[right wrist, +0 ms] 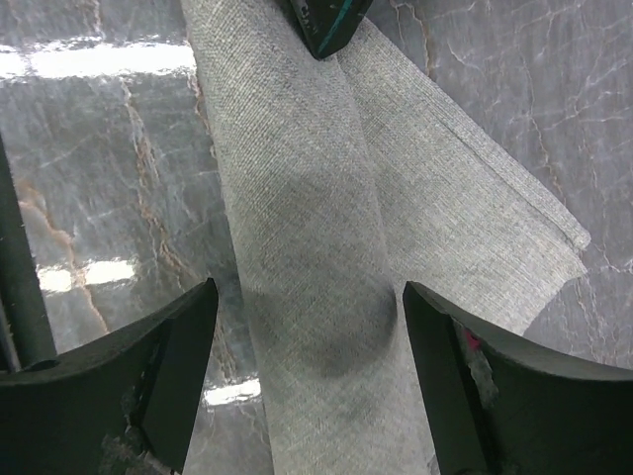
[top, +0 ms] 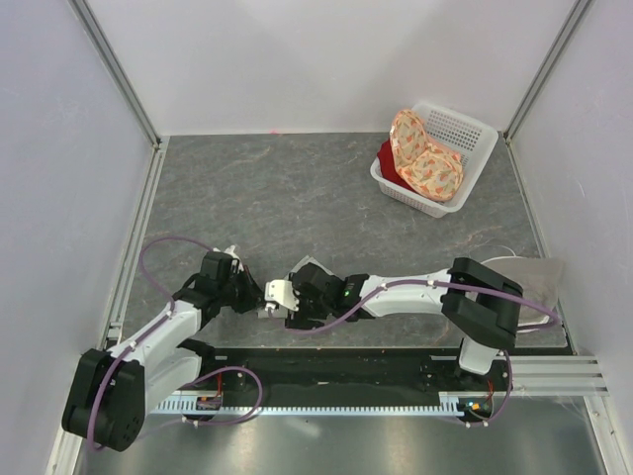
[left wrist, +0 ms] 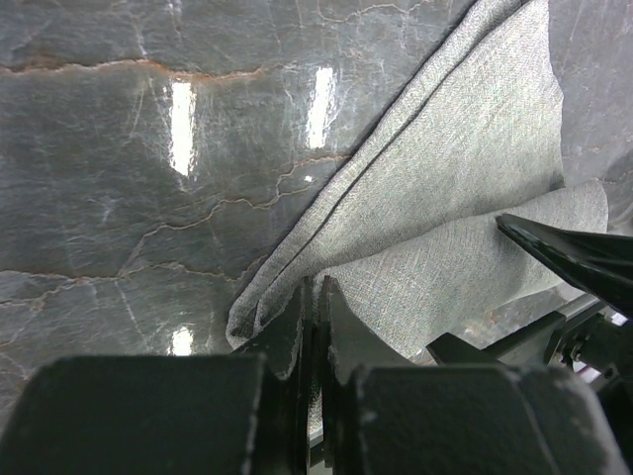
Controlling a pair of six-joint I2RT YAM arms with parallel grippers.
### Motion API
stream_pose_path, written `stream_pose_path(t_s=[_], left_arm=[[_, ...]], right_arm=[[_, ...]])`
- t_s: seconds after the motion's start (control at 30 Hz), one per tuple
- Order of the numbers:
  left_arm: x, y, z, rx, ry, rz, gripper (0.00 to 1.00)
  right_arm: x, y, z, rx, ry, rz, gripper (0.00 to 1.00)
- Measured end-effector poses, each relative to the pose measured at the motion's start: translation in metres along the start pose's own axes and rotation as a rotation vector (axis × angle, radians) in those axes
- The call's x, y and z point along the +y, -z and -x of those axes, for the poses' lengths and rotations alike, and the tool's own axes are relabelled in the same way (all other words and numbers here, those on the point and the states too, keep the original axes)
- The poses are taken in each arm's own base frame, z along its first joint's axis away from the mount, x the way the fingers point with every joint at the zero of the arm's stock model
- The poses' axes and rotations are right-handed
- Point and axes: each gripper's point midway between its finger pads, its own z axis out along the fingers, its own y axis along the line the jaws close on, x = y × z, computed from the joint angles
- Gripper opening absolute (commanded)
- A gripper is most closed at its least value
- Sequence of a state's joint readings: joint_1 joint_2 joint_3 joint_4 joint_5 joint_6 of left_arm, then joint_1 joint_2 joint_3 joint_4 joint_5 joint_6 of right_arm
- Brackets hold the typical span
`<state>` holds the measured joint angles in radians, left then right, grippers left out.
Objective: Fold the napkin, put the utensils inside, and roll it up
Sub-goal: Roll the napkin with the utensil
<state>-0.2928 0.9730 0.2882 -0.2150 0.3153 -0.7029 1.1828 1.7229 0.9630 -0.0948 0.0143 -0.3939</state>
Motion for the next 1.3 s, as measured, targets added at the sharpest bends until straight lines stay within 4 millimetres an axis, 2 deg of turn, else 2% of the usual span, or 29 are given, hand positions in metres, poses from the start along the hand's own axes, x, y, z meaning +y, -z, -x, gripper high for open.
stream_pose_path(t_s=[0.13,0.23,0.37,0.5,0.53,0.6,0.63,0.73,0.97,1.03,1.23,1.3], left_arm=[[0.0,-0.001,0.0,0.004,0.001,0.002,0.02],[0.0,-0.001,0.001,0.005,-0.003,0.002,0.02],[-0.001,-0.001,0.001,0.005,-0.008,-0.001,0.04],[-0.005,0.0,0.005,-0.002,-0.017,-0.007,0.21],[-0.006,0.001,0.007,-0.008,-0.02,-0.009,0.32],[-0.009,0.004,0.011,-0.022,-0.03,-0.011,0.45],[-0.01,0.005,0.014,-0.036,-0.036,-0.01,0.55],[-0.012,0.013,0.025,-0.098,-0.054,-0.005,0.63],[-0.02,0.031,0.04,-0.214,-0.08,-0.027,0.62],[-0.024,0.035,0.042,-0.234,-0.088,-0.048,0.58],[-0.028,0.035,0.037,-0.238,-0.102,-0.097,0.56],[-0.028,0.033,0.033,-0.226,-0.104,-0.109,0.56]], right_arm=[[0.0,-0.007,-0.001,0.023,0.007,0.008,0.76],[-0.001,-0.01,-0.001,0.035,0.005,0.016,0.67],[0.002,-0.013,-0.001,0.045,-0.01,0.05,0.48],[0.004,-0.014,-0.003,0.053,-0.034,0.08,0.39],[0.004,-0.015,-0.003,0.052,-0.04,0.085,0.37],[0.004,-0.015,-0.003,0.049,-0.056,0.098,0.36],[0.004,-0.014,-0.003,0.045,-0.068,0.108,0.35],[0.003,-0.014,-0.003,0.025,-0.128,0.151,0.34],[0.008,-0.008,-0.006,-0.002,-0.325,0.333,0.33],[0.006,-0.008,-0.006,0.012,-0.403,0.395,0.33],[0.007,-0.003,-0.006,0.041,-0.619,0.572,0.34],[0.007,-0.002,-0.012,0.056,-0.684,0.615,0.34]])
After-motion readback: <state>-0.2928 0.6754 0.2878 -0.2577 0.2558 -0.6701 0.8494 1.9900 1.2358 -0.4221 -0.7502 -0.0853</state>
